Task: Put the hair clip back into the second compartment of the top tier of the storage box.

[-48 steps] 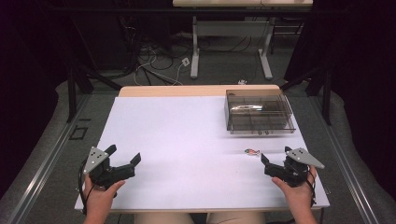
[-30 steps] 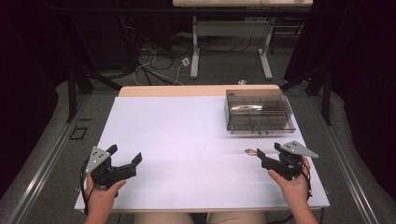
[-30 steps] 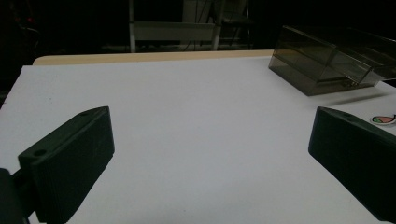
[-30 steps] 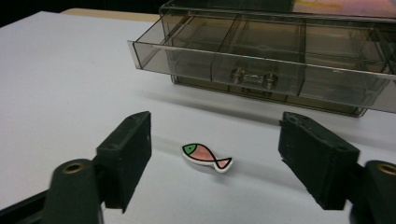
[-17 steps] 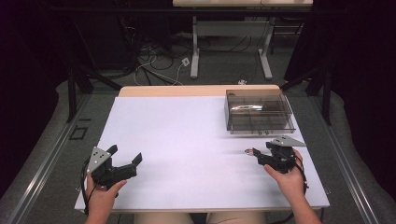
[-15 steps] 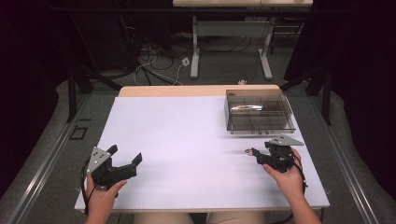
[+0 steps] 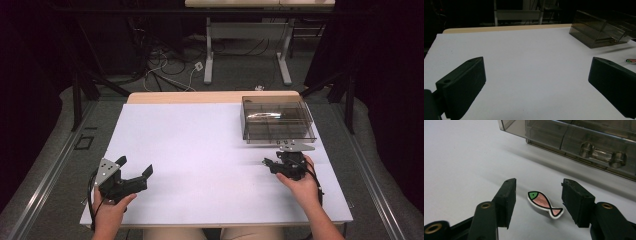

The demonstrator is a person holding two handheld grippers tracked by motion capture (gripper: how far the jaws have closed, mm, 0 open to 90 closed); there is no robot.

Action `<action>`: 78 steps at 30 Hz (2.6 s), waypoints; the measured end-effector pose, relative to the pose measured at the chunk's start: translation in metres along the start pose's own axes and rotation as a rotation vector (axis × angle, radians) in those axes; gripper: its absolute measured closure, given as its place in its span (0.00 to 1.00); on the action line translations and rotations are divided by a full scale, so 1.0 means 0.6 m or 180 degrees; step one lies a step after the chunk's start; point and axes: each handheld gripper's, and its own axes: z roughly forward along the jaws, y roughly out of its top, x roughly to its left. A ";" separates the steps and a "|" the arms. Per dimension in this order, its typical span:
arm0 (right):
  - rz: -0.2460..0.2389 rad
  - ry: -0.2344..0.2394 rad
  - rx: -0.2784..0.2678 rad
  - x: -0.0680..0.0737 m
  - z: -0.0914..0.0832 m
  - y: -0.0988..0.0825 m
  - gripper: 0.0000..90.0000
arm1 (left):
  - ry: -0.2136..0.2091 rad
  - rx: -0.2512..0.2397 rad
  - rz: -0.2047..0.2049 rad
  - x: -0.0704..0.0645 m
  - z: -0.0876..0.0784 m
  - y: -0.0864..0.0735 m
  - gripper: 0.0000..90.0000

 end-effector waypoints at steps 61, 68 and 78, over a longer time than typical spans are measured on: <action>0.0179 0.0062 0.0306 -0.012 0.058 -0.025 0.78 | 0.0012 0.0040 0.0018 0.001 0.006 0.000 0.03; 0.0267 0.0083 0.0280 -0.015 0.051 -0.023 0.89 | 0.0021 0.0043 0.0016 0.001 0.007 0.000 0.03; 0.0161 0.0112 0.0262 -0.004 0.044 -0.019 0.95 | 0.0028 0.0040 0.0013 0.001 0.006 0.000 0.03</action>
